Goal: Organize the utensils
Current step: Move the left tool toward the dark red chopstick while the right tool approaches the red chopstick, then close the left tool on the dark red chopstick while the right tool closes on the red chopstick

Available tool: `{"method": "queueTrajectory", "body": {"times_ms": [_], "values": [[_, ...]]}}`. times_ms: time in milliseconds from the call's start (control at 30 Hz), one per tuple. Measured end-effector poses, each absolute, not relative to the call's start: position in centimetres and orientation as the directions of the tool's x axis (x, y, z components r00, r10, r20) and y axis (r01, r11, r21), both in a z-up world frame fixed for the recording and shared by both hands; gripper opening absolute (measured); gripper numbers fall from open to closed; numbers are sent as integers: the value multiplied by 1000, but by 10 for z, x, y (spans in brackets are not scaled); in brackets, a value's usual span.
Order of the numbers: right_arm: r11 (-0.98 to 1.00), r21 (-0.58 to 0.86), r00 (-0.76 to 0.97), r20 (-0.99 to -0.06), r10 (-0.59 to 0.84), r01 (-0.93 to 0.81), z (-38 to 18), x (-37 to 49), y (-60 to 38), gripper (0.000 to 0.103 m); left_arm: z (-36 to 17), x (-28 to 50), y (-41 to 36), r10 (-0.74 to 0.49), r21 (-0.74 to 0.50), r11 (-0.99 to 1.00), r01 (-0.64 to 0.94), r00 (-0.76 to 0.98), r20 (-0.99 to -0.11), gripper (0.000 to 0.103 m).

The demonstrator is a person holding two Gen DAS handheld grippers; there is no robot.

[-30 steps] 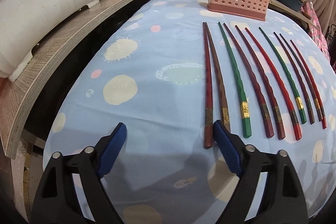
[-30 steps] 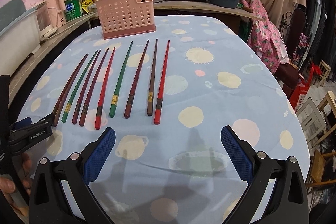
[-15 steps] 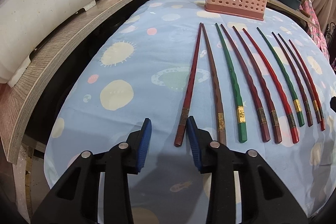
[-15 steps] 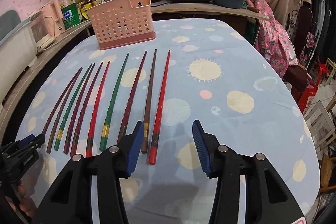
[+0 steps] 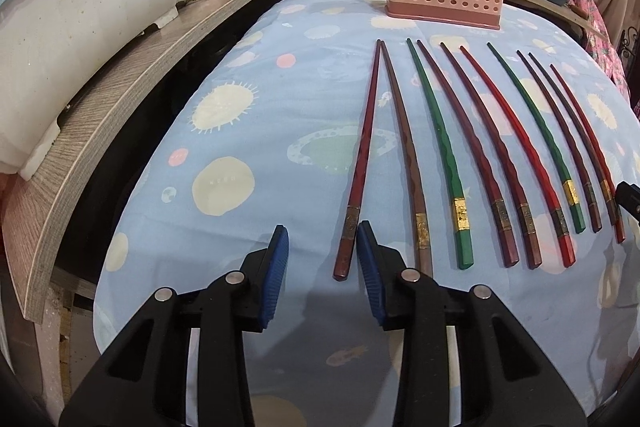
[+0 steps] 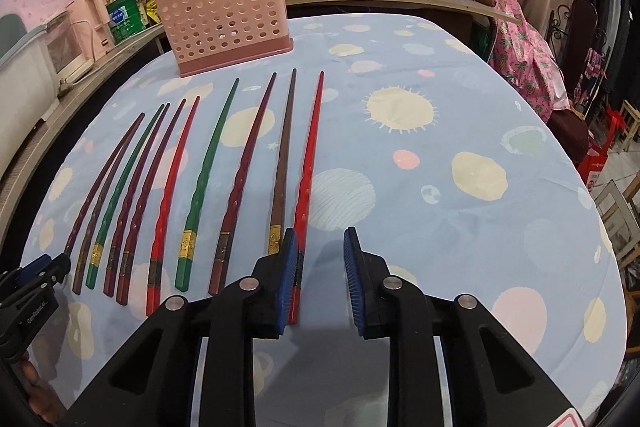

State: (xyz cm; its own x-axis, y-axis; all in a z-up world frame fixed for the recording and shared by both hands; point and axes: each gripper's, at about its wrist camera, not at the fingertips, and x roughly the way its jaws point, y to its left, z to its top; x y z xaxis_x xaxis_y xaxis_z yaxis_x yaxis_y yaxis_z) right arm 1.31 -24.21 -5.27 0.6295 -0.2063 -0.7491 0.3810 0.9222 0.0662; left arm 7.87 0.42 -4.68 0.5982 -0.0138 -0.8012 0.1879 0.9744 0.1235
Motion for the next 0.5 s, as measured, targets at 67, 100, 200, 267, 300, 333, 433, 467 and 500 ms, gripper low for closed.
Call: {"method": "queueTrajectory", "body": {"times_ms": [67, 100, 200, 267, 300, 333, 433, 467, 500], "values": [[923, 48, 632, -742, -222, 381, -53, 12, -240, 22, -46, 80, 3, -8, 126, 974, 185, 592, -806, 35], [924, 44, 634, -740, -225, 380, -53, 12, -239, 21, -46, 80, 4, -8, 124, 975, 183, 588, -809, 35], [925, 53, 638, -738, -218, 377, -53, 9, -242, 19, -46, 82, 5, -8, 114, 978, 176, 575, -818, 35], [921, 45, 628, -744, -227, 387, -54, 7, -246, 15, -46, 82, 5, -6, 113, 979, 172, 572, -820, 35], [919, 56, 615, -759, -216, 391, -58, 7, -251, 7, -46, 82, 5, -3, 114, 979, 168, 573, -820, 35], [916, 86, 628, -753, -197, 391, -58, 4, -255, 6, -46, 82, 4, 0, 116, 979, 165, 574, -819, 35], [915, 98, 626, -758, -186, 391, -58, 3, -259, 5, -47, 79, 3, 7, 123, 979, 160, 583, -813, 35], [915, 99, 628, -756, -185, 390, -58, 2, -258, 5, -47, 78, 3, 9, 126, 979, 159, 586, -811, 35], [915, 107, 631, -755, -180, 389, -58, 1, -258, 5, -47, 78, 3, 8, 124, 980, 158, 585, -811, 35]]}}
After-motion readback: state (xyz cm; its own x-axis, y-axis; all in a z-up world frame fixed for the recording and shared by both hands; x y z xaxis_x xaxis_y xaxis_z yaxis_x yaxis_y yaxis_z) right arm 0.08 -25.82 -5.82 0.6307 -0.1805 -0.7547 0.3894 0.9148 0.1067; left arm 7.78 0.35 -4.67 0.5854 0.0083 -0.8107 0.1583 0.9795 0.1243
